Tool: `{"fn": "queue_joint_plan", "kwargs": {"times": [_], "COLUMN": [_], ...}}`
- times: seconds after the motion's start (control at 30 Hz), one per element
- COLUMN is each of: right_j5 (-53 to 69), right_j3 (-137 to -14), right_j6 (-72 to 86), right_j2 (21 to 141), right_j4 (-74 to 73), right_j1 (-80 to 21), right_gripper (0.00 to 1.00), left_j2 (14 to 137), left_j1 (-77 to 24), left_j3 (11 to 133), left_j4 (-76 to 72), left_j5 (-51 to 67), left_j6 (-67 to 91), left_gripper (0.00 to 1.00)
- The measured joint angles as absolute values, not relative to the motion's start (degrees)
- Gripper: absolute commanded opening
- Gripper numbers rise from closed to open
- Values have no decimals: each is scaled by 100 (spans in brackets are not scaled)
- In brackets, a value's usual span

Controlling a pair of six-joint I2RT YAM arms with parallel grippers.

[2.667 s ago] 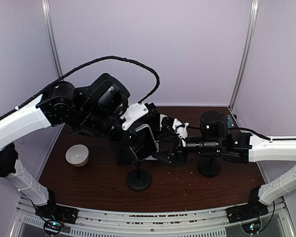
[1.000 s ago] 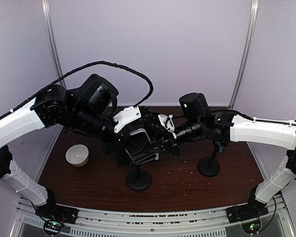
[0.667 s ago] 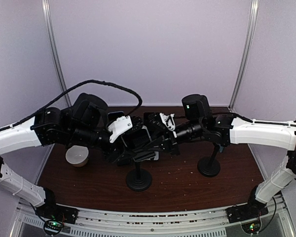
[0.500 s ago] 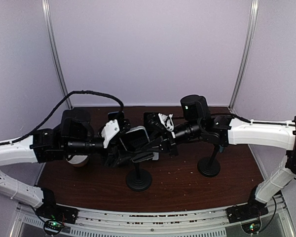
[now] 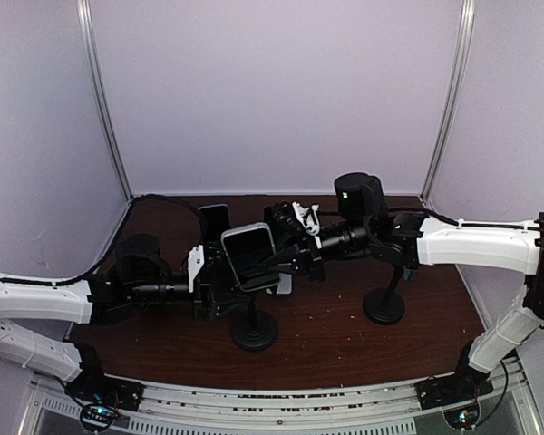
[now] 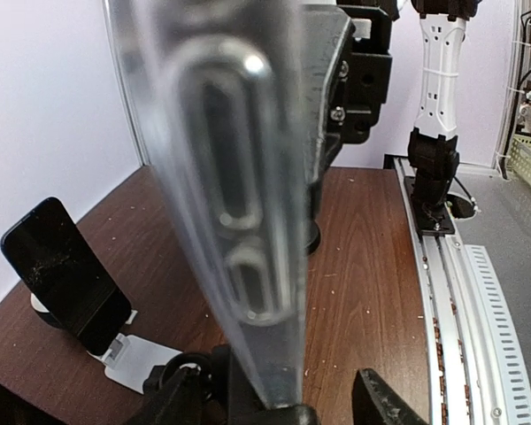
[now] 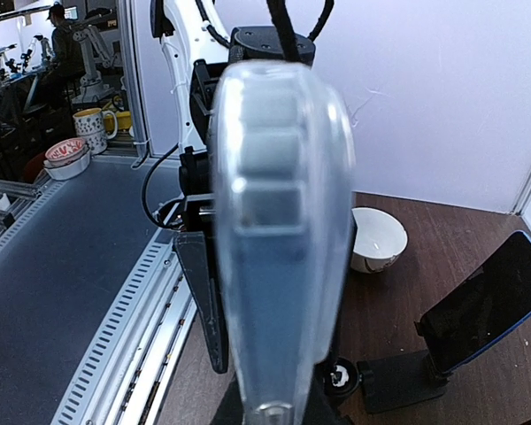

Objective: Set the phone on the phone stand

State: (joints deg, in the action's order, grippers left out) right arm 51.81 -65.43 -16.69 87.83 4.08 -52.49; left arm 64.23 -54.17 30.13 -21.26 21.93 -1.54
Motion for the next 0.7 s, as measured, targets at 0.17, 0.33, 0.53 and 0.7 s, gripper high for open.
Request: {"fn": "queue_joint_plan", "kwargs": {"times": [0.17,0.33,0.53,0.7], "right_j5": [5107,5089,4921,4904], "right_j3": [-6541,-6541,-6539,-6541], "right_j6": [-1653,-1579,-1476,-1474], "right_j2": [8781,8781,8781,8794], "right_j4": [462,438,412,425], "right_j1": [-5249,-5266,-5306,-5317], "right_gripper": [0,0,0,0], "left_j2": [6525,6643,6724,6777], "left_j1": [-5345,-5280,-5157,-5116], "left_j3": [3004,3006,3033,3033], "left_j4": [-2346,-2412,-2447,-2526], "left_j5": [2416,2530,2639,2751], "left_j6": [-93,-156,-167,-207], "left_gripper": [47,32,28,48]}}
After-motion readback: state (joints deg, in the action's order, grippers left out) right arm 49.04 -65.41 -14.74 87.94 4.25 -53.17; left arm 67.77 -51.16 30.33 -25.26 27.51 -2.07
